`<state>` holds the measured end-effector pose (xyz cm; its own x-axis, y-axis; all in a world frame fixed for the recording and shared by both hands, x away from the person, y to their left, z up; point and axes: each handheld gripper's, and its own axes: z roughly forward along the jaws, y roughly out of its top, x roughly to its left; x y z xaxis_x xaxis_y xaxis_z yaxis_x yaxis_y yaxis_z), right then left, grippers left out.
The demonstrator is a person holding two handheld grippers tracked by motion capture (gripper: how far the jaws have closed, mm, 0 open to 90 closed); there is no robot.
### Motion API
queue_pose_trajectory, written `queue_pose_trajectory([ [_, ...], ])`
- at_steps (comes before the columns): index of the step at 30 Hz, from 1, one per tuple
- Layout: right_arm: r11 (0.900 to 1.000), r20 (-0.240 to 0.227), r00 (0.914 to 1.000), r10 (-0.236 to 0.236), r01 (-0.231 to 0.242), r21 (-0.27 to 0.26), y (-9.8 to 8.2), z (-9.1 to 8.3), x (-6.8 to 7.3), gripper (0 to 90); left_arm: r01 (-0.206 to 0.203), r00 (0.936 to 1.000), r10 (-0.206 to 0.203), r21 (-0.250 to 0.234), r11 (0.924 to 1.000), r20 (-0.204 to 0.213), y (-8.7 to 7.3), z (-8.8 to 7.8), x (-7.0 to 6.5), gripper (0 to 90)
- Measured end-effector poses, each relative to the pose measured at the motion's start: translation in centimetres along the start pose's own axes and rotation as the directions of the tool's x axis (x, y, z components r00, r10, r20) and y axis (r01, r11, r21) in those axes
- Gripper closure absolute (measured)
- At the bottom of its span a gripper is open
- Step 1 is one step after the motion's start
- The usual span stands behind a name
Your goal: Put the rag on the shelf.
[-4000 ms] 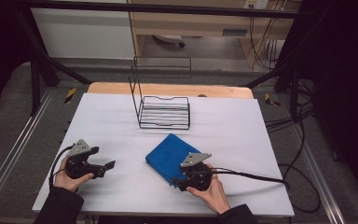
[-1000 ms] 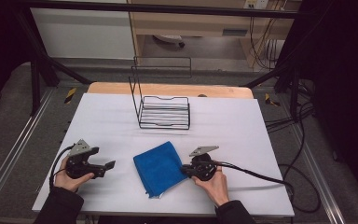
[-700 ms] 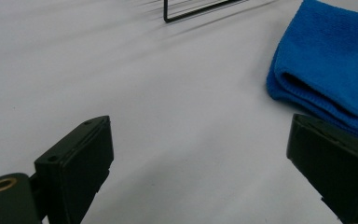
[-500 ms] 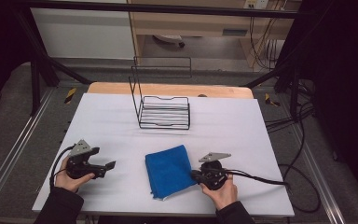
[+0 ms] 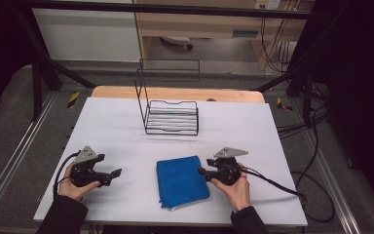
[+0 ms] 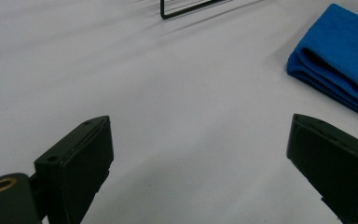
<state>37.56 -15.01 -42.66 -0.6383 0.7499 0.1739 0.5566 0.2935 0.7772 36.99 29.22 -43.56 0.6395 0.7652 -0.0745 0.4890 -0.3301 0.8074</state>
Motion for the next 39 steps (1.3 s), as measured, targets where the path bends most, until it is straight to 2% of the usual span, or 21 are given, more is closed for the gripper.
queue_pose_trajectory([
  [2,1.0,0.004,0.9999,0.01,-0.01,-0.006,0.8,1.4,-1.1,50.6,0.0,1.0,0.0,-0.002,1.0,0.0,0.0,0.0,0.0,7.2],
  [3,1.0,-0.001,0.9998,0.019,-0.019,0.005,1.4,2.9,-1.9,55.1,0.001,1.0,-0.001,-0.001,1.0,-0.001,0.0,0.0,0.0,7.2],
  [4,1.0,-0.001,0.9998,0.019,-0.019,0.005,1.4,2.9,-1.9,55.1,0.002,1.0,-0.002,-0.001,1.0,-0.001,0.0,0.0,0.0,7.2],
  [9,0.997,-0.008,0.9993,0.036,-0.035,0.071,1.5,5.6,-2.9,65.4,0.005,1.0,-0.005,-0.008,1.0,-0.002,0.0,-0.1,0.1,7.2],
  [14,0.995,-0.033,0.9979,0.055,-0.052,0.085,1.3,5.5,-2.6,82.1,0.001,1.0,-0.001,-0.003,1.0,0.001,0.0,0.1,0.0,7.2],
  [18,0.996,-0.011,0.999,0.043,-0.042,0.076,1.3,5.0,-2.4,86.4,-0.002,1.0,0.002,-0.004,1.0,0.004,0.1,0.1,-0.2,7.2],
  [25,0.998,0.048,0.9988,0.008,-0.01,0.057,1.5,3.6,-2.2,86.7,-0.008,1.0,0.008,0.003,1.0,0.004,0.1,0.2,-0.2,7.2],
  [31,0.997,0.061,0.998,0.02,-0.024,0.069,0.9,3.6,-2.7,83.3,-0.013,0.9999,0.013,0.015,0.9998,0.003,0.2,0.3,-0.5,6.1],
  [33,0.998,0.064,0.9978,0.014,-0.018,0.058,0.8,3.5,-2.8,79.6,-0.017,0.9999,0.017,0.017,0.9997,0.002,0.2,0.4,-0.5,5.1],
  [35,1.0,0.048,0.9988,0.009,-0.01,0.017,0.9,2.8,-3.0,69.6,-0.009,0.9999,0.009,0.017,0.9998,-0.005,0.3,0.5,-0.6,4.3],
  [36,1.0,0.048,0.9988,0.009,-0.01,0.017,0.9,2.8,-3.0,69.6,-0.008,0.9999,0.009,0.019,0.9998,-0.006,0.3,0.5,-0.7,4.3],
  [37,1.0,0.038,0.9991,0.018,-0.018,0.006,0.9,2.5,-3.1,65.4,-0.009,0.9999,0.009,0.02,0.9998,-0.006,0.4,0.6,-0.8,4.3],
  [38,1.0,0.029,0.9994,0.019,-0.019,-0.02,0.9,1.9,-3.4,55.5,-0.009,0.9999,0.009,0.023,0.9997,-0.007,0.4,0.6,-0.9,4.2],
  [39,1.0,0.029,0.9994,0.019,-0.019,-0.02,0.9,1.9,-3.4,55.5,-0.012,0.9998,0.012,0.027,0.9996,-0.013,0.5,0.6,-1.0,4.2],
])
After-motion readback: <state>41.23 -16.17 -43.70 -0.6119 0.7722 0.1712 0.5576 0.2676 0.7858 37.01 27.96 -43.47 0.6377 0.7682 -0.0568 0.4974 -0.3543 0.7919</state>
